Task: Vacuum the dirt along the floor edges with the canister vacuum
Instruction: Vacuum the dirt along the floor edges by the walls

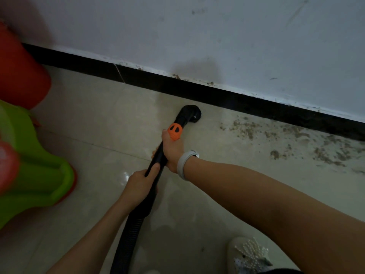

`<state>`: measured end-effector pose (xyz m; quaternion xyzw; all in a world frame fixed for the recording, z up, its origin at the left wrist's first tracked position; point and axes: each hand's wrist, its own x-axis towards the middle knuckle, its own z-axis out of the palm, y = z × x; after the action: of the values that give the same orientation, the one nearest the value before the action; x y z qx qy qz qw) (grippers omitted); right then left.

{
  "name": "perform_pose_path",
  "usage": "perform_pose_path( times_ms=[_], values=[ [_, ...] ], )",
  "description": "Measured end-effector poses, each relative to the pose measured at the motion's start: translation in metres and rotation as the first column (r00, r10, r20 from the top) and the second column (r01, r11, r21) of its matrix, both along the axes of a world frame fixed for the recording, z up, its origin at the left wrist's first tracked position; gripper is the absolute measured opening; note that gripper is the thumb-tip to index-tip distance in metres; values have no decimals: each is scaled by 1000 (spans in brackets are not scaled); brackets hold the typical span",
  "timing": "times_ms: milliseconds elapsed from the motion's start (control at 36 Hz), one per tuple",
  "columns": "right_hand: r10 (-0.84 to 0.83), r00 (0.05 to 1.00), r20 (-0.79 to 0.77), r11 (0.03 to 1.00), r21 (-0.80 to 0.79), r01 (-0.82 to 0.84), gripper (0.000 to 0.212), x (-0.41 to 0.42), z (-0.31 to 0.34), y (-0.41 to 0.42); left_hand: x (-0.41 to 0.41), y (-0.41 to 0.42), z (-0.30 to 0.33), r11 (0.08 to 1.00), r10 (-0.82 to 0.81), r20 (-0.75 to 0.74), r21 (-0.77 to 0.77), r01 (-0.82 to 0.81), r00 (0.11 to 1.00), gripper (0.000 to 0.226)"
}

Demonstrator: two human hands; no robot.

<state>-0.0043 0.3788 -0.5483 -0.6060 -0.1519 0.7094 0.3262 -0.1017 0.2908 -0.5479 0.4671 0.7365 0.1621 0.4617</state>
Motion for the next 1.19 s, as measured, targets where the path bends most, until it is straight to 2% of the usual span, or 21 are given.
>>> perform_pose_path(
  times_ms=[167, 306, 528, 722, 889, 1194],
  values=[
    [-7, 1000, -29, 1000, 3, 7, 30, 7, 6, -6, 2, -3, 3, 1000, -26, 17, 6, 26, 1000, 59],
    [-96, 995, 6, 995, -10, 96, 26, 28, 5, -20, 17, -8, 0, 995, -99, 35, -17, 100, 994, 55],
    [-342, 938, 59, 940, 8, 342, 24, 84, 2, -62, 56, -21, -5, 934, -348, 99, -51, 354, 932, 55],
    [-476, 874, 98, 879, 42, 474, 21, 108, -2, -85, 73, -20, -7, 856, -509, 92, -52, 515, 856, 53],
    [-496, 857, 140, 868, 49, 494, 22, 85, 3, -74, 53, -13, -8, 882, -462, 99, -49, 468, 881, 55],
    [-421, 906, 31, 906, -19, 422, 24, 26, 5, -62, -3, -15, -5, 940, -332, 33, -68, 334, 943, 55]
  ],
)
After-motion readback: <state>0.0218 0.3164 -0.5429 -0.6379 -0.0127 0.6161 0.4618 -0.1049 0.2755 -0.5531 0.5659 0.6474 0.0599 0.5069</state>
